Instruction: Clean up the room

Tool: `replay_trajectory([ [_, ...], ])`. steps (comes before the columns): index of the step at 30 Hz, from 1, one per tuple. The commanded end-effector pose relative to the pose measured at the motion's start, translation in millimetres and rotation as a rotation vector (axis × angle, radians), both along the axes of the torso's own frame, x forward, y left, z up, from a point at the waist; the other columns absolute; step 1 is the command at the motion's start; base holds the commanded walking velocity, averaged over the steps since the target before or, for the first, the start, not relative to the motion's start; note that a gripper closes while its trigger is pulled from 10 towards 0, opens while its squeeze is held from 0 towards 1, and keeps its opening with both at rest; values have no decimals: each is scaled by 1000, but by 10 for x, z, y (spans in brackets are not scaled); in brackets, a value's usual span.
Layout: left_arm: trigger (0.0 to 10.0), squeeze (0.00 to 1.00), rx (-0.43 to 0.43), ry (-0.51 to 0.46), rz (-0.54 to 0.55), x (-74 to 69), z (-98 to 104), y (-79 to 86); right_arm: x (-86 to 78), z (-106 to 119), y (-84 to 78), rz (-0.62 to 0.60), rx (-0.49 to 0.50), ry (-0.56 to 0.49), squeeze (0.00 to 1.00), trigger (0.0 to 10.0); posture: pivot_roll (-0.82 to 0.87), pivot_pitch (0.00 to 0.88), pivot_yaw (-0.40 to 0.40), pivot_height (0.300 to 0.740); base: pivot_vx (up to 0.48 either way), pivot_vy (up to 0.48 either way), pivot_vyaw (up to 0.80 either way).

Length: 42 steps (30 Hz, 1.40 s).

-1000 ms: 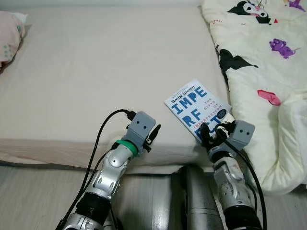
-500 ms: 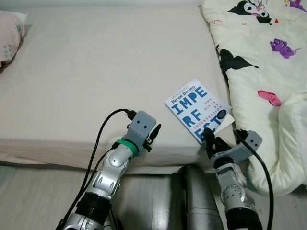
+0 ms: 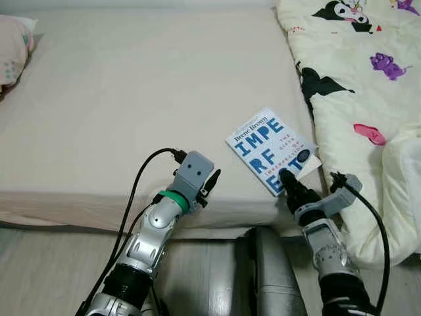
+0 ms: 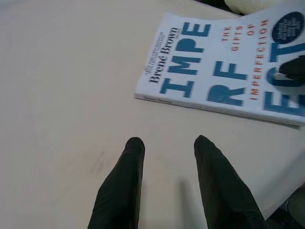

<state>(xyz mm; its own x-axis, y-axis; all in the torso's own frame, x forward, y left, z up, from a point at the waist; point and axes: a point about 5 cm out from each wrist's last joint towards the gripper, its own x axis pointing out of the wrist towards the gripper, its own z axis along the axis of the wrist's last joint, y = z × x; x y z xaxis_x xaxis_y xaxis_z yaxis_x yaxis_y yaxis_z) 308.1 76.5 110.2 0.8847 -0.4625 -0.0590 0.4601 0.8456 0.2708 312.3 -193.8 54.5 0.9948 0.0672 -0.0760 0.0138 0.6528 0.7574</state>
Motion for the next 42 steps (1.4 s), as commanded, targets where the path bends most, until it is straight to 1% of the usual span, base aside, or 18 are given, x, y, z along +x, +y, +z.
replay_trajectory([
  [1,10000,0,20,22,0,-41,-58,23,-25,-86,60,23,37,29,0,5647,-44,109,107,530,0,0,0],
  [2,10000,0,20,22,0,-41,-58,23,-25,-86,60,23,37,29,0,5647,-44,109,107,530,0,0,0],
  [3,10000,0,22,22,0,-41,-58,31,-3,-69,48,19,33,20,0,2588,-42,109,108,530,0,0,0],
  [4,10000,0,24,23,1,-40,-58,36,13,-59,38,18,33,12,0,0,-43,105,109,530,0,0,0],
  [8,10000,0,26,23,1,-38,-59,39,31,-36,19,14,39,-5,0,0,-41,103,110,530,0,0,0],
  [11,10000,0,29,23,-1,-30,-58,36,73,31,-47,10,82,-70,0,0,-38,96,111,530,0,0,0],
  [13,10000,0,31,21,-4,-24,-53,23,112,80,-72,26,171,-119,0,0,-32,89,113,530,0,0,0],
  [15,10000,0,31,21,-4,-24,-53,23,112,80,-72,26,171,-119,0,0,-32,89,113,530,0,0,0],
  [19,10000,0,38,19,-4,-23,-48,38,169,151,-34,70,289,-172,0,0,-28,82,116,530,0,0,0],
  [23,10000,0,42,18,-2,-21,-47,50,190,179,-4,94,305,-186,0,0,-29,81,115,530,0,0,0],
  [24,10000,0,42,17,-2,-20,-44,52,183,128,27,115,268,-149,0,4118,-31,82,117,530,0,0,0],
  [25,10000,0,42,17,-2,-20,-44,52,183,128,27,115,268,-149,0,4118,-31,82,117,530,0,0,0],
  [26,10000,0,42,18,-3,-22,-43,47,168,82,28,109,247,-119,0,10000,-32,83,118,530,0,0,0],
  [27,10000,0,42,18,-5,-25,-43,42,150,37,18,93,240,-92,475,10000,-31,86,120,530,0,0,0],
  [28,10000,0,42,18,-6,-27,-44,39,138,10,8,81,241,-78,475,10000,-31,86,120,530,0,0,0],
  [29,10000,0,43,17,-8,-30,-43,39,128,-12,0,73,247,-65,1000,10000,-30,89,123,530,0,0,0],
  [36,10000,0,48,19,-10,-39,-43,58,133,-11,15,95,280,-66,1000,10000,-24,97,130,530,0,0,0],
  [42,10000,0,51,22,-6,-68,-41,84,233,62,51,106,325,-35,1000,10000,1,115,129,530,0,0,0],
])
